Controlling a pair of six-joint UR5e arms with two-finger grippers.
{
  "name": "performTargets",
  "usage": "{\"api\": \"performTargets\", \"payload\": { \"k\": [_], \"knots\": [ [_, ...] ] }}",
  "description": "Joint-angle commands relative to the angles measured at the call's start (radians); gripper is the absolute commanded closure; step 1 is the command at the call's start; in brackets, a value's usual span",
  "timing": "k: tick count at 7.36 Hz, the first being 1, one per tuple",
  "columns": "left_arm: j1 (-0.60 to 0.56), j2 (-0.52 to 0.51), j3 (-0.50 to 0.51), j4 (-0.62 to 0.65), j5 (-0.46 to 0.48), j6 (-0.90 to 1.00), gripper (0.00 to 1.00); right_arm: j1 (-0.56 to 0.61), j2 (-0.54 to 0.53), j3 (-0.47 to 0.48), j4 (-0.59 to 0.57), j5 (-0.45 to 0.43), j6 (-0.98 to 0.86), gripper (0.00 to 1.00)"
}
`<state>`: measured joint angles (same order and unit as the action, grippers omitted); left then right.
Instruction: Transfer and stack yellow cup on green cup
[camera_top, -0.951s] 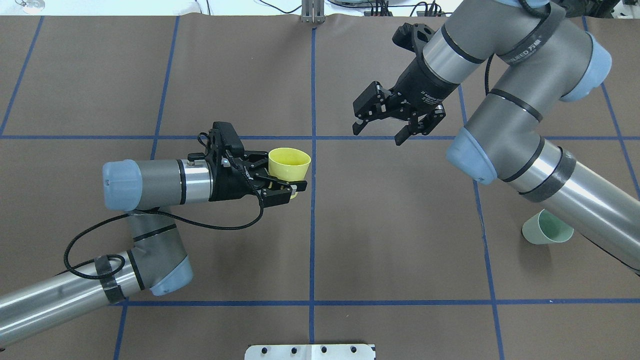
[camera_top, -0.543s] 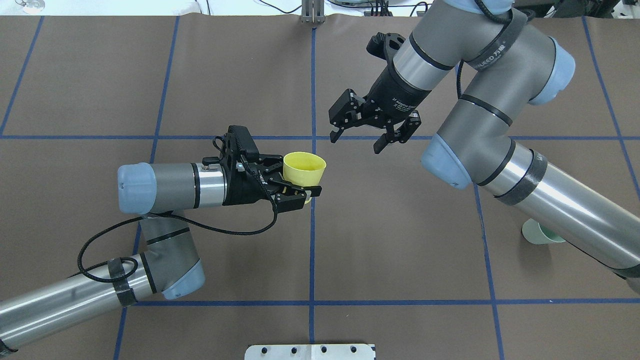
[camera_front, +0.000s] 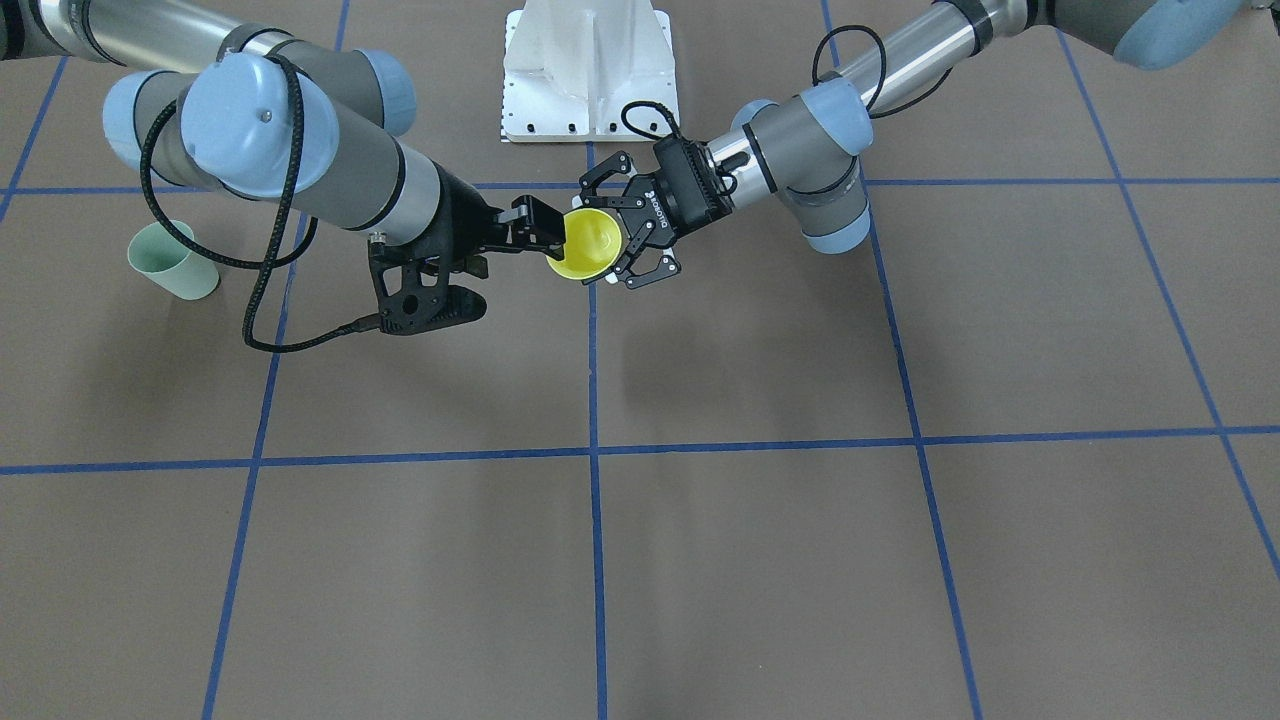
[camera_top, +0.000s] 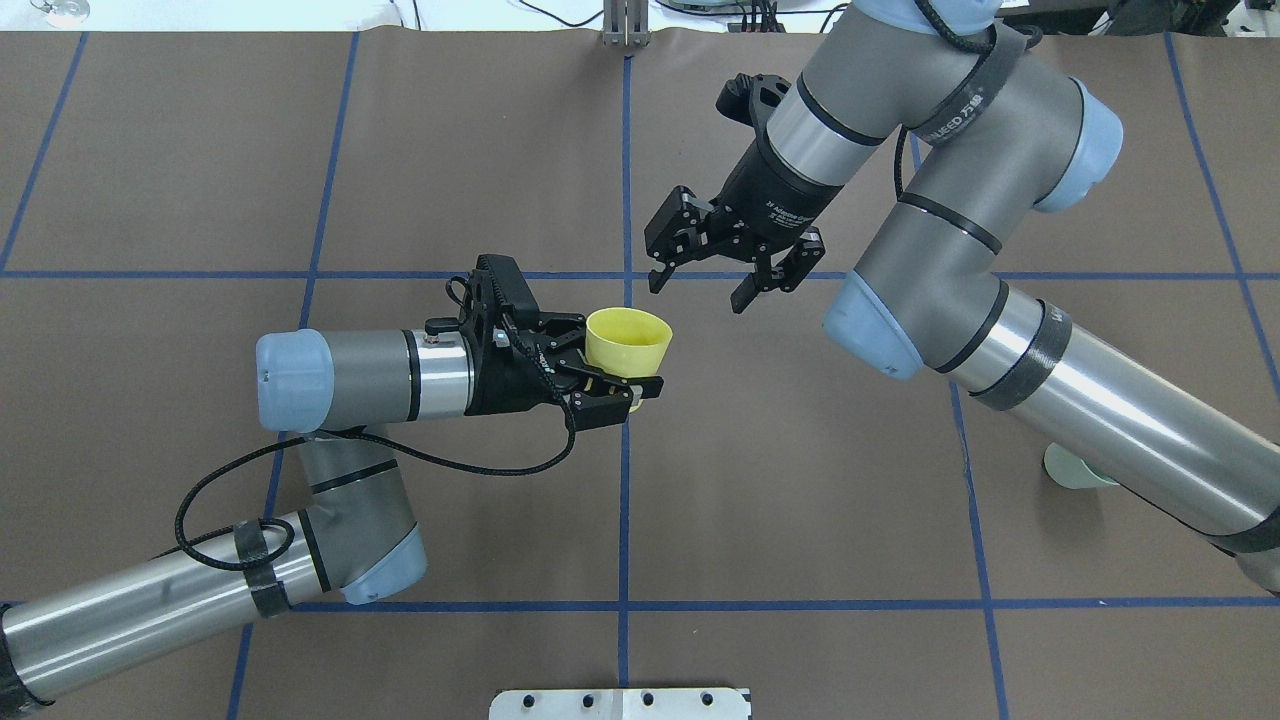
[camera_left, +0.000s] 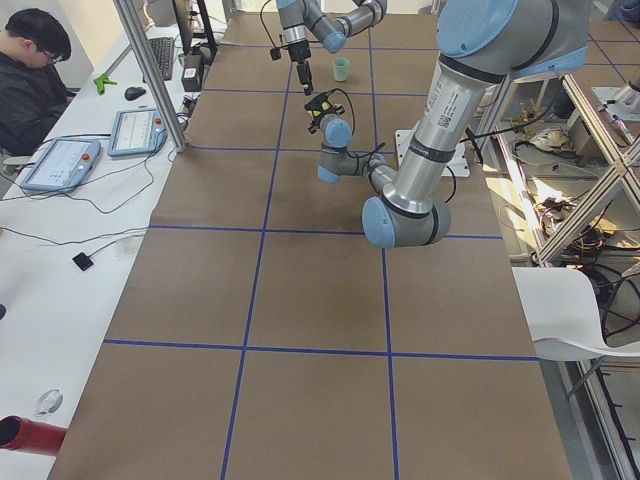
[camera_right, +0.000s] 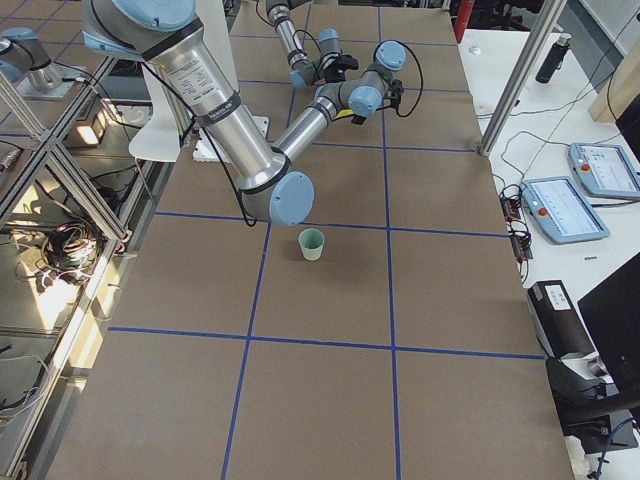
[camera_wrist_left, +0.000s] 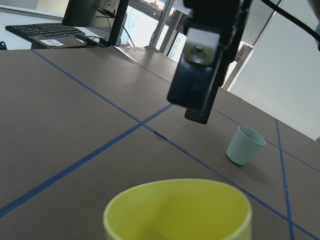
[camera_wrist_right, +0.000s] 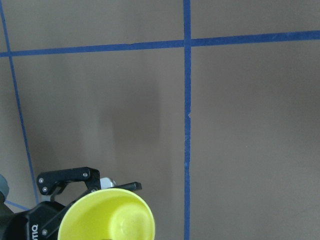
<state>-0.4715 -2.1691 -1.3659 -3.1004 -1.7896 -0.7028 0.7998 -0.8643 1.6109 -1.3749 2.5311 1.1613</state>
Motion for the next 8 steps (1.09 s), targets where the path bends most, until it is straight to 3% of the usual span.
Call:
{"api": "performTargets", "payload": {
  "k": [1,6,8],
  "knots": [
    [0.005,-0.006,0.002,0.003,0.003,-0.001,1.00,-0.013,0.008,-0.011,0.000,0.000,0.000,0.17],
    [0.004,-0.009,0.011,0.003,0.003,-0.001,1.00,-0.050,-0.007,-0.011,0.002,-0.002,0.000,0.27],
    [0.004,-0.009,0.011,0.005,0.013,-0.001,1.00,-0.063,-0.015,-0.011,0.004,-0.003,-0.002,0.36]
  ]
}}
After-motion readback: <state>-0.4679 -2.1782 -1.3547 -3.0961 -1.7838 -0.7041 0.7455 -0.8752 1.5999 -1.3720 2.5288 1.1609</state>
